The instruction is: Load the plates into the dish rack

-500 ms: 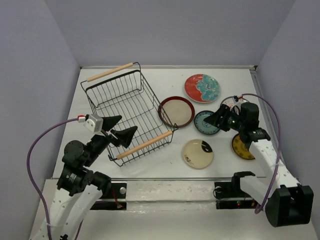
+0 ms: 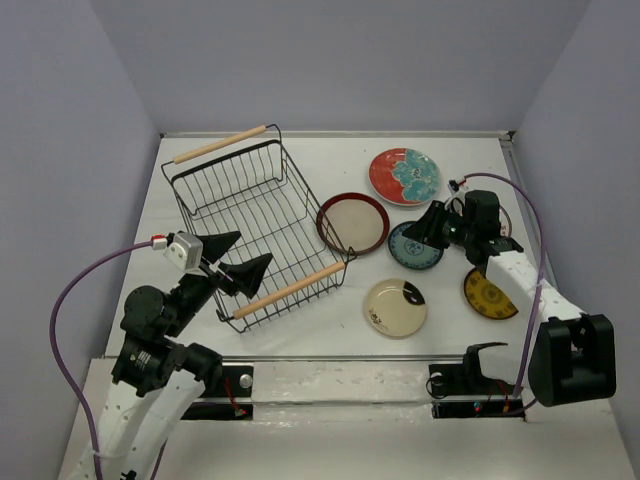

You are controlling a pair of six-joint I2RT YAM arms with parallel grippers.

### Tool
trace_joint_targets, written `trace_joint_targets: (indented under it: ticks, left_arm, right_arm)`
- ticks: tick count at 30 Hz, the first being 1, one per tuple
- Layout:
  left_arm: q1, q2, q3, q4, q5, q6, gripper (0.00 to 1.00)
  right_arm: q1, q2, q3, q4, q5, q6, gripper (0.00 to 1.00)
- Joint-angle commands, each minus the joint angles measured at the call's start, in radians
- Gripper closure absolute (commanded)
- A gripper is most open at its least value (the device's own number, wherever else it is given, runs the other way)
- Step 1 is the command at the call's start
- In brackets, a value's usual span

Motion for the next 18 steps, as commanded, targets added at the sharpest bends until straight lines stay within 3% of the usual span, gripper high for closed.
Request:
trace_joint_targets:
  ticks: [1,6,18]
  left_arm:
    - [-0.004,-0.01,0.02,0.045,0.0,0.012,0.01]
    - [-0.004,0.001,0.022,0.055,0.003,0.011,0.01]
    - [-0.004,0.001,0.02,0.048,-0.005,0.009,0.01]
  right_arm:
    - [0.016,-0.005,0.021,0.08,0.013,-0.026,0.66]
    - [0.036,0.042,0.011,0.087,0.028,-0.033,0.64]
    - [0.056,0.39,0.264,0.085,0.176,-0.185,0.58]
